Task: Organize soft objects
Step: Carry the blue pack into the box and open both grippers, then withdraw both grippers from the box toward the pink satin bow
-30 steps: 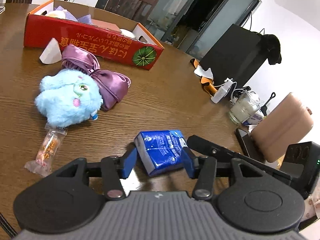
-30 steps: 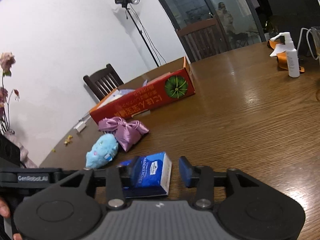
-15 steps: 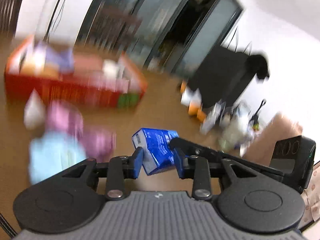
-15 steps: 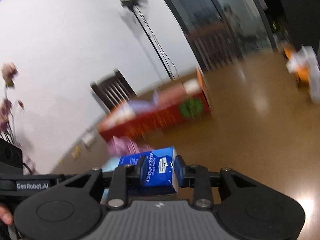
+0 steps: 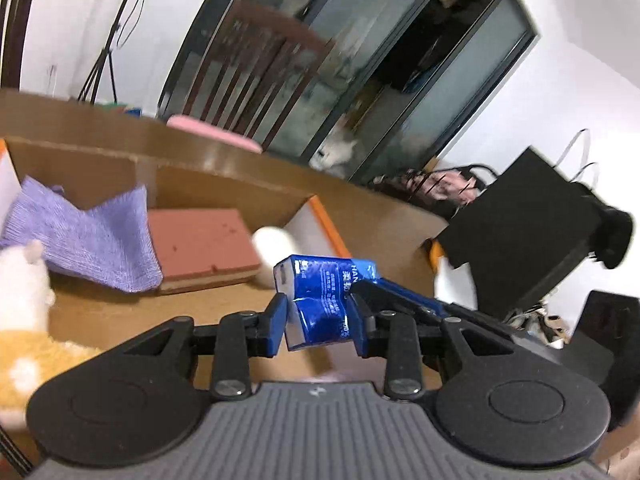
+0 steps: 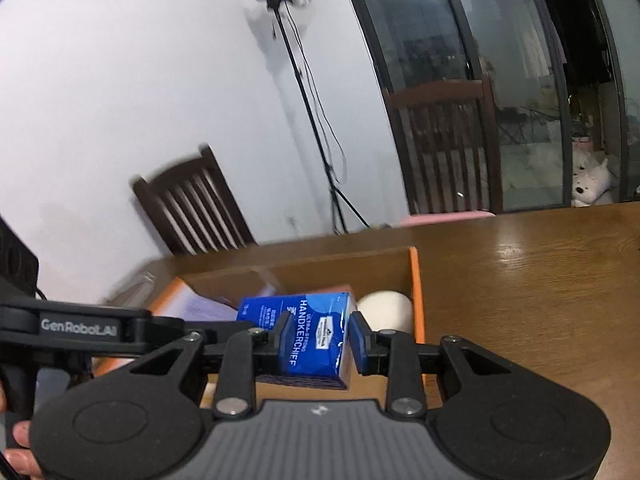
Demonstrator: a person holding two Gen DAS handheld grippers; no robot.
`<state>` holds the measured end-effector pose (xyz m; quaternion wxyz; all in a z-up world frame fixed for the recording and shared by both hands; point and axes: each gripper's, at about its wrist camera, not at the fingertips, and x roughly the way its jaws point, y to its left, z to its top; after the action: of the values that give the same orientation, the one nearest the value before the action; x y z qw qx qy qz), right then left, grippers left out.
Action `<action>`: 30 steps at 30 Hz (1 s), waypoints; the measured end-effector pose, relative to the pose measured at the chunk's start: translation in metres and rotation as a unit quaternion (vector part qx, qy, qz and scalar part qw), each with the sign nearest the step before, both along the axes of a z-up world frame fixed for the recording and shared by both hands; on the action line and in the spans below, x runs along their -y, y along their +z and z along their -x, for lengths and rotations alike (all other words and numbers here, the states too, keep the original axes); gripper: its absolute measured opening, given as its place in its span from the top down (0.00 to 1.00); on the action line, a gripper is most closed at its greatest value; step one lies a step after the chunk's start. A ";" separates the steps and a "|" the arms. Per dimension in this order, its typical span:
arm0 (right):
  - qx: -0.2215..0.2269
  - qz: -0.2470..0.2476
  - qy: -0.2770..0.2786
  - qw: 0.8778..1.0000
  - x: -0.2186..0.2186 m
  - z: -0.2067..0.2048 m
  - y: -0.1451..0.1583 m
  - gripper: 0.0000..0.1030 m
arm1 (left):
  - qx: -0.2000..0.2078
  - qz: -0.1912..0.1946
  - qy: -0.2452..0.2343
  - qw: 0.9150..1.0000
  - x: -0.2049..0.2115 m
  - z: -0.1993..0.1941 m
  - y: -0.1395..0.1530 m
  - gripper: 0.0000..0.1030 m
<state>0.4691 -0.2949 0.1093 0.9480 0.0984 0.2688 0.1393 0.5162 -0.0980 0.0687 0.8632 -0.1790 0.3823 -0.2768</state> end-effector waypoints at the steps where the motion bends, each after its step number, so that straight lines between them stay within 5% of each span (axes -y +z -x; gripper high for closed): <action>1: -0.006 0.011 -0.002 1.000 -0.003 -0.007 -0.005 0.71 | -0.007 -0.006 0.001 1.000 0.002 -0.005 -0.007 0.68; 10: 0.002 0.083 -0.015 0.996 -0.021 -0.016 -0.024 0.68 | -0.013 -0.037 0.000 0.999 0.002 -0.006 -0.027 0.63; 17: 0.042 0.075 -0.011 0.996 -0.006 0.026 0.017 0.58 | 0.069 -0.062 0.026 0.995 -0.017 0.046 0.028 0.58; 24: 0.082 0.084 -0.019 0.993 0.010 0.107 0.060 0.48 | 0.145 -0.116 0.071 0.980 -0.046 0.132 0.082 0.56; 30: 0.112 0.082 -0.035 0.990 0.020 0.180 0.083 0.40 | 0.212 -0.137 0.094 0.963 -0.069 0.218 0.113 0.41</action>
<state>0.2893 -0.3144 0.1926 0.9813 0.0131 0.1676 0.0938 0.2983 -0.0294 0.1821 0.9629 -0.0316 0.2065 -0.1708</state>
